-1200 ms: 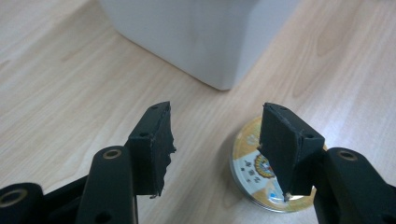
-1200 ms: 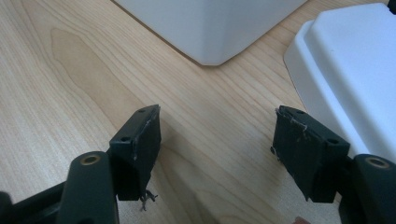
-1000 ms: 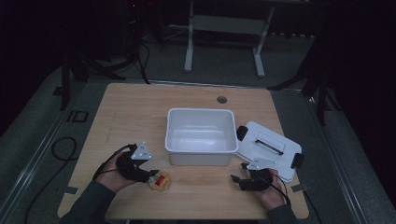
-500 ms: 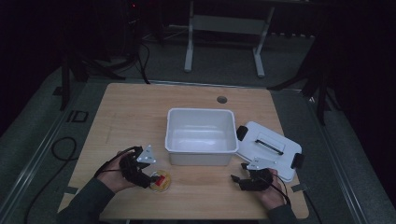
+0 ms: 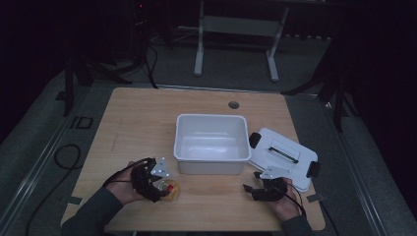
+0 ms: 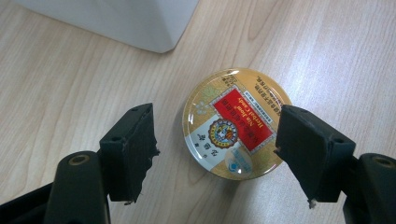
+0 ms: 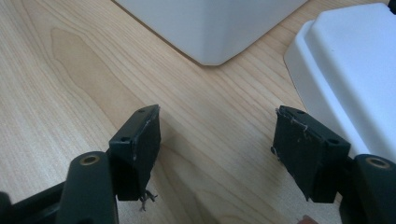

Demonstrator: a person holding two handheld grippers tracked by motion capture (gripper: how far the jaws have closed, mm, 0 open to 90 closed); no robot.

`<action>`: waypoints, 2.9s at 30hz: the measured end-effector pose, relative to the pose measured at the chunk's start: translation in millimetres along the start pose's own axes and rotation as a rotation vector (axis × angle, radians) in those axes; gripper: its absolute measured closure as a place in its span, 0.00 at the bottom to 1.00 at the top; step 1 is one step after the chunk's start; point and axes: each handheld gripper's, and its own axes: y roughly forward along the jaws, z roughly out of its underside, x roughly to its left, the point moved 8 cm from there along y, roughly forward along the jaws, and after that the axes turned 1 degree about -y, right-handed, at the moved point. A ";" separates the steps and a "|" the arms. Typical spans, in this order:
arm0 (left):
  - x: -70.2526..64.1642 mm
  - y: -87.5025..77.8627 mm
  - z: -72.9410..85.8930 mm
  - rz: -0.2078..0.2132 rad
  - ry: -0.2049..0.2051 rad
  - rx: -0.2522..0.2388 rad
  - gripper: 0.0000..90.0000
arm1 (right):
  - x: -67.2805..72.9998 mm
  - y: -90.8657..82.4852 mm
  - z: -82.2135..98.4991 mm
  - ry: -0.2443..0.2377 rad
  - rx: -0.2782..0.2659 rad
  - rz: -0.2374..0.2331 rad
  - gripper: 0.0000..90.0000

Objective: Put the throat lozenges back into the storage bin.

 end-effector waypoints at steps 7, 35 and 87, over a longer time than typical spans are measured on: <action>-3.8 4.4 -0.5 0.025 0.029 0.030 0.29 | 0.1 0.0 0.0 -0.001 0.000 -0.001 0.35; -14.7 30.5 -5.5 0.070 0.153 0.171 0.14 | 0.3 0.1 0.0 -0.002 0.000 -0.003 0.34; -5.0 13.2 -14.5 0.018 0.244 0.256 0.22 | 0.6 0.1 0.0 -0.004 0.001 -0.005 0.33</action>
